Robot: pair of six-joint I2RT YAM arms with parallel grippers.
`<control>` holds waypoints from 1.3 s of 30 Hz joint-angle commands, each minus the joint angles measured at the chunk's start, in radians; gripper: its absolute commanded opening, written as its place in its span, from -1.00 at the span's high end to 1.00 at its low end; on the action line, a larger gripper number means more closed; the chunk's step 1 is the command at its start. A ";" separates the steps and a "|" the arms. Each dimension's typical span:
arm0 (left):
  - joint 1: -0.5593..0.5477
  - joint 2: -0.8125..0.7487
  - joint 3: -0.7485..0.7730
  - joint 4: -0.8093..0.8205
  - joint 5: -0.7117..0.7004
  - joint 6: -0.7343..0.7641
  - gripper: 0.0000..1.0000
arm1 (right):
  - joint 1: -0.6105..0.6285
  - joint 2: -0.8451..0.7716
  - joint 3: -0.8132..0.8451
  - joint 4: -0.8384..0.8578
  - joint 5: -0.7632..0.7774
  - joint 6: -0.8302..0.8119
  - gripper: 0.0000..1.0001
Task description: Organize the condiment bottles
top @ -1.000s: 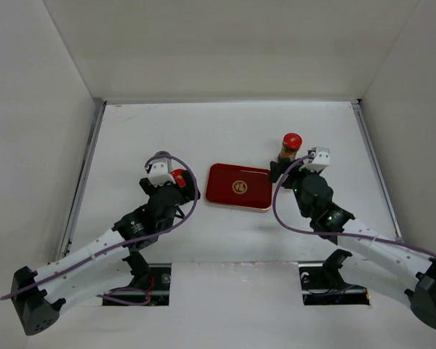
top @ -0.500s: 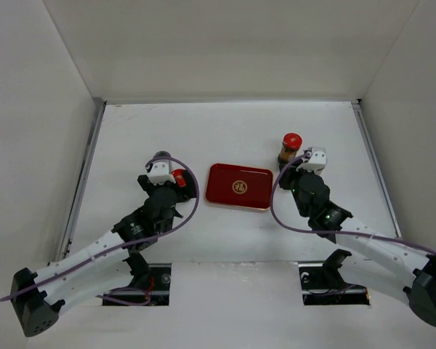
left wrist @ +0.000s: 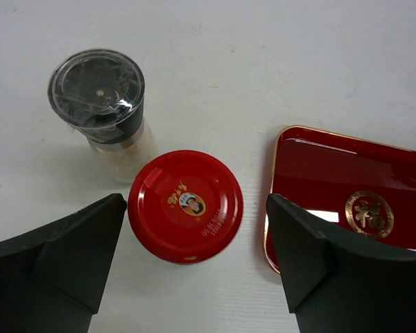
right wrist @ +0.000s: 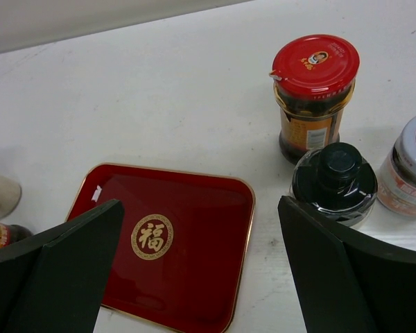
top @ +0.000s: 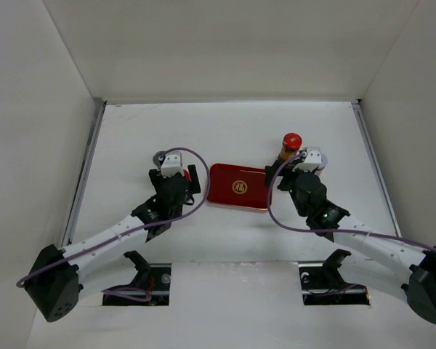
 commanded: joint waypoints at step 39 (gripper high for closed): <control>0.001 0.488 0.402 0.370 0.196 0.027 0.28 | -0.018 -0.005 0.023 0.067 -0.041 0.019 -1.00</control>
